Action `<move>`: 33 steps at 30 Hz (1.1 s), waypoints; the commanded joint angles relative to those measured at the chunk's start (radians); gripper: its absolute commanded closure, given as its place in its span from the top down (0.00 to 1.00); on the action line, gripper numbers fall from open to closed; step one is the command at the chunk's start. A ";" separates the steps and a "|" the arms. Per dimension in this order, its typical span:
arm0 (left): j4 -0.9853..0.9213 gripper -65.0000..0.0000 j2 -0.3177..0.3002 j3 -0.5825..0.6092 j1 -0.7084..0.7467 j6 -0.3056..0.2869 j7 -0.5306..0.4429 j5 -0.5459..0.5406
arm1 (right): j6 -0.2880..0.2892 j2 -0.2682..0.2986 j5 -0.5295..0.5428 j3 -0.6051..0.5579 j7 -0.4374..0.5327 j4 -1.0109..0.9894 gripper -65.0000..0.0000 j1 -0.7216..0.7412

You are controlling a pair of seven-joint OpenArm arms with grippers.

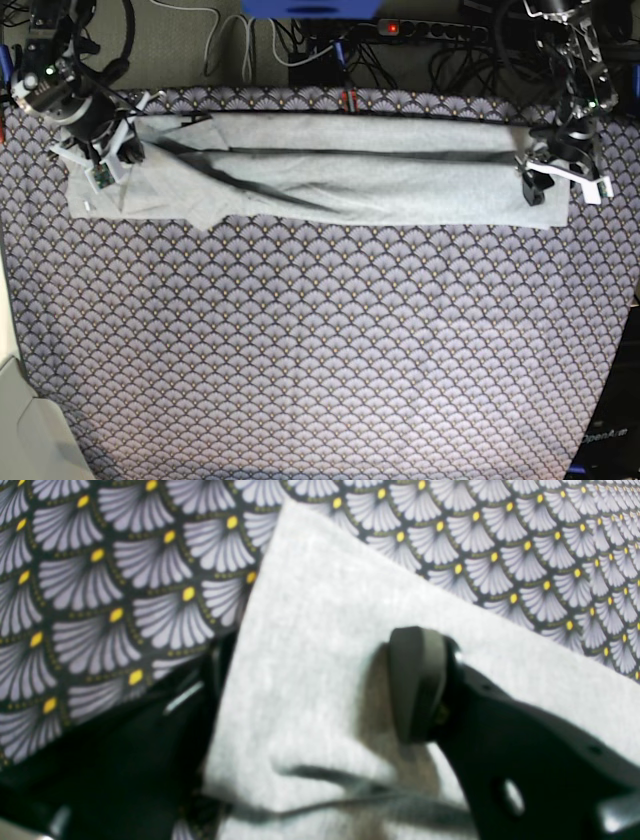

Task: Fold the T-shirt properly
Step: 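Pull the grasped sleeve with the right gripper onto the shirt strip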

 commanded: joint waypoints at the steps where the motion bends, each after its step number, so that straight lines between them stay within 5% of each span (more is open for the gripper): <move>1: -0.028 0.63 0.011 0.012 0.032 0.024 0.167 0.029 | 0.000 0.008 0.007 0.005 0.018 0.004 0.00 0.002; 33: -0.028 0.63 0.012 0.012 0.037 0.022 0.175 0.027 | -0.004 0.008 0.007 -0.034 0.018 -0.118 0.06 0.008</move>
